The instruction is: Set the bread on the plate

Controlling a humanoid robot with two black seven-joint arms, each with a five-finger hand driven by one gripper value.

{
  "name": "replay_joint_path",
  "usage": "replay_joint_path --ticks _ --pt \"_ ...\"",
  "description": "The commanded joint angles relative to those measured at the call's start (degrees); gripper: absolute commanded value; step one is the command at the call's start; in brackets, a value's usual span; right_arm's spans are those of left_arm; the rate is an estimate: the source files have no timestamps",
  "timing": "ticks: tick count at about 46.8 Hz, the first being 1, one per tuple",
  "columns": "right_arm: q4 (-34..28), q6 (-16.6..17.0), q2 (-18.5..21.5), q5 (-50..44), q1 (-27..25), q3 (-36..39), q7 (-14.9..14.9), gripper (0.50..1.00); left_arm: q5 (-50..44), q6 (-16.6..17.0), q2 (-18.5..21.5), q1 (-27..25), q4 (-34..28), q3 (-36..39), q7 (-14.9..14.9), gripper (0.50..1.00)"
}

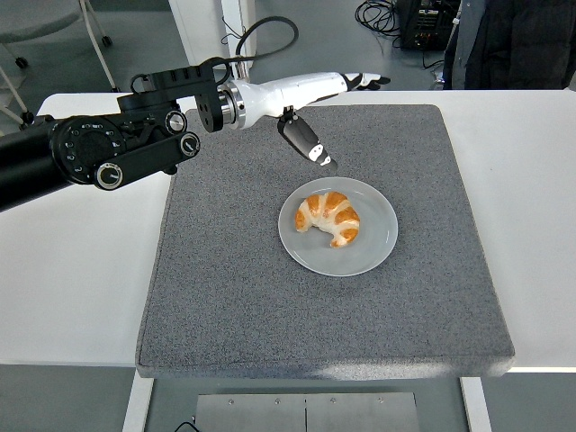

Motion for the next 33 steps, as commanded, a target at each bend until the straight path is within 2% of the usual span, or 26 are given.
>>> replay_joint_path --ticks 1,11,23,26,33 --pt "0.0 0.0 0.0 0.0 0.0 0.0 0.0 1.0 -5.1 -0.3 1.0 -1.0 0.1 -1.3 0.3 0.981" --pt "0.0 0.1 0.0 0.1 0.1 0.0 0.0 1.0 -16.1 0.2 2.2 -1.6 0.1 -3.6 3.0 0.983" --pt "0.0 0.1 0.0 0.0 0.1 0.0 0.0 1.0 -27.3 0.9 2.2 1.4 1.3 -12.2 13.4 0.983" --pt "0.0 0.0 0.0 0.1 0.1 0.0 0.0 1.0 -28.6 0.9 2.0 2.0 2.3 -13.7 14.1 0.983" --pt "0.0 0.1 0.0 0.0 0.0 0.0 0.0 1.0 -30.3 0.8 1.3 4.3 5.4 -16.7 13.6 0.983"
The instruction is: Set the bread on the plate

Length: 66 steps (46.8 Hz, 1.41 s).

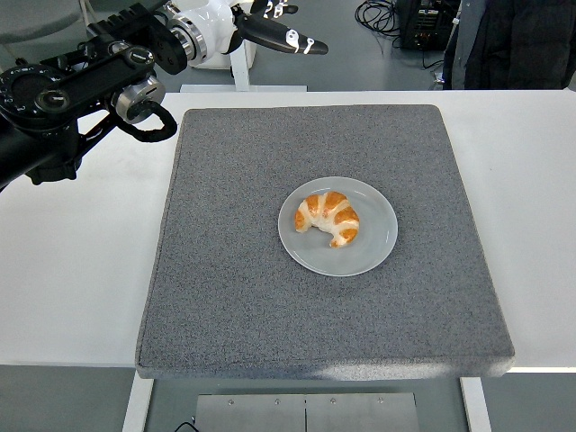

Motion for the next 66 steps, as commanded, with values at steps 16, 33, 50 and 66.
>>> replay_joint_path --ticks 16,33,50,66 --pt "-0.1 0.1 0.0 0.1 0.0 0.0 0.0 1.0 -4.8 -0.5 -9.5 6.3 11.9 -12.8 -0.5 0.983" --pt "0.0 0.0 0.0 0.0 0.0 0.0 0.0 1.0 -15.8 -7.8 -16.1 7.3 25.8 -16.4 -2.3 0.983" --pt "0.0 0.0 0.0 0.0 0.0 0.0 -0.1 1.0 -23.3 -16.2 -16.4 9.8 32.9 -18.5 -4.7 0.981" --pt "0.0 0.0 0.0 0.0 0.0 0.0 0.0 1.0 -23.4 -16.2 -16.4 13.5 33.4 -20.8 -5.2 0.981"
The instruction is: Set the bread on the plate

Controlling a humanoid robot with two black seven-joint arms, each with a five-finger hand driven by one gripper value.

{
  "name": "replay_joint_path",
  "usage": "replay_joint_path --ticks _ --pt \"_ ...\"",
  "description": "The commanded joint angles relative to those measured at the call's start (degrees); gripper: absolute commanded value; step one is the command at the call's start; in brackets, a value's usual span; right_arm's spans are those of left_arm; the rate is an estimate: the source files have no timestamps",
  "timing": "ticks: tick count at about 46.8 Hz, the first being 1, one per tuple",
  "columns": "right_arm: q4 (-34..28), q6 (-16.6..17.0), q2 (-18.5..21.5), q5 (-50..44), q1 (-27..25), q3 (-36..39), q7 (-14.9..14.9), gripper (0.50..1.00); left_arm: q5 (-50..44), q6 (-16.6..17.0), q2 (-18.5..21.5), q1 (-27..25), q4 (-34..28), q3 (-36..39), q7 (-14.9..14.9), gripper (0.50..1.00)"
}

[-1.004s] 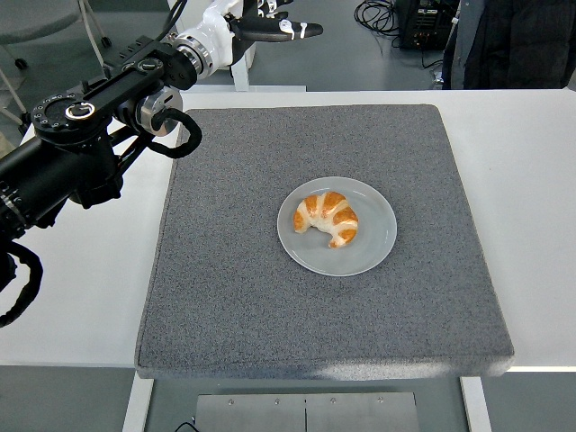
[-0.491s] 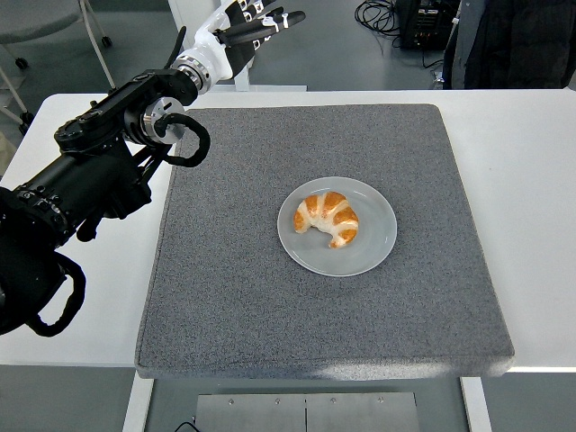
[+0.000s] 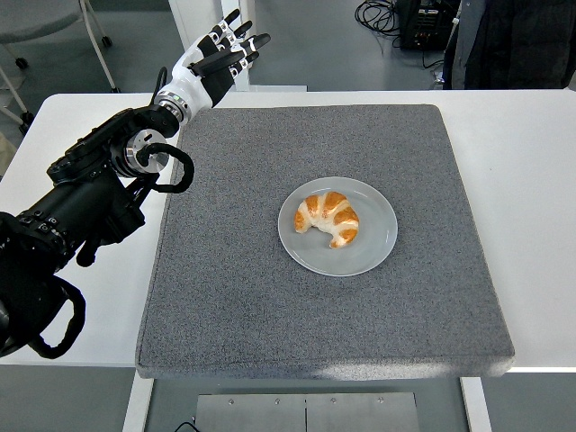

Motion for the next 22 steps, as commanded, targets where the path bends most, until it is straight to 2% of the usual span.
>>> replay_joint_path --ticks 1,22 --pt "0.0 0.0 0.0 0.0 0.0 0.0 0.0 1.0 0.0 0.0 0.0 0.3 0.6 -0.7 0.0 0.981" --pt "0.7 0.3 0.0 0.0 0.6 -0.3 0.0 1.0 0.0 0.0 0.0 0.3 1.1 -0.1 -0.3 0.983"
